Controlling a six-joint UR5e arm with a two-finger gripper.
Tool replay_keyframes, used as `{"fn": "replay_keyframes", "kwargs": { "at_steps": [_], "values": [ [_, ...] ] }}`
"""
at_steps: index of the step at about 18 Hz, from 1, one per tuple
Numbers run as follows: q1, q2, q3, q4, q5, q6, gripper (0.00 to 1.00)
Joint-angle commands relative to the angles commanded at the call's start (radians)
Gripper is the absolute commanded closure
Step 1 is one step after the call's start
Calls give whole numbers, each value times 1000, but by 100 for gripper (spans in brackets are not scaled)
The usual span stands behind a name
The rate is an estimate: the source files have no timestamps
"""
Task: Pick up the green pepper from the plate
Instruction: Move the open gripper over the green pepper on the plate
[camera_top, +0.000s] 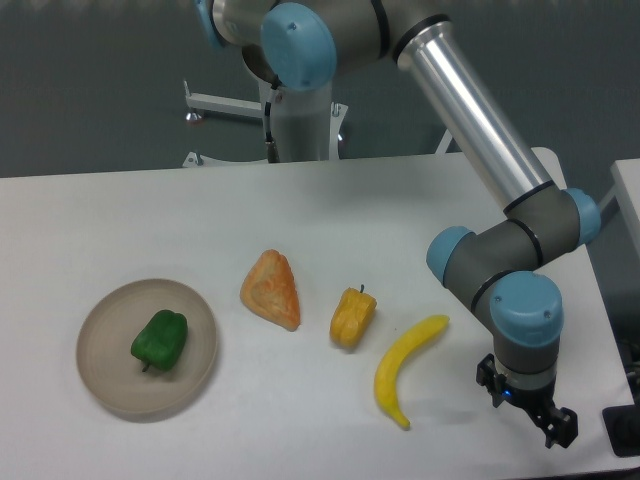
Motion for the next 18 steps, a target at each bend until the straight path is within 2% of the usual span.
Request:
{"fn": "replay_keyframes", "kwargs": {
  "at_steps": [7,11,16,18],
  "values": [
    [-32,31,-40,-3,0,-11,0],
    [-49,112,-138,-8,-47,-89,0],
    [-97,267,-337,-11,-103,-248,0],
    [-124,320,-411,-8,-147,-352,0]
  ]
}}
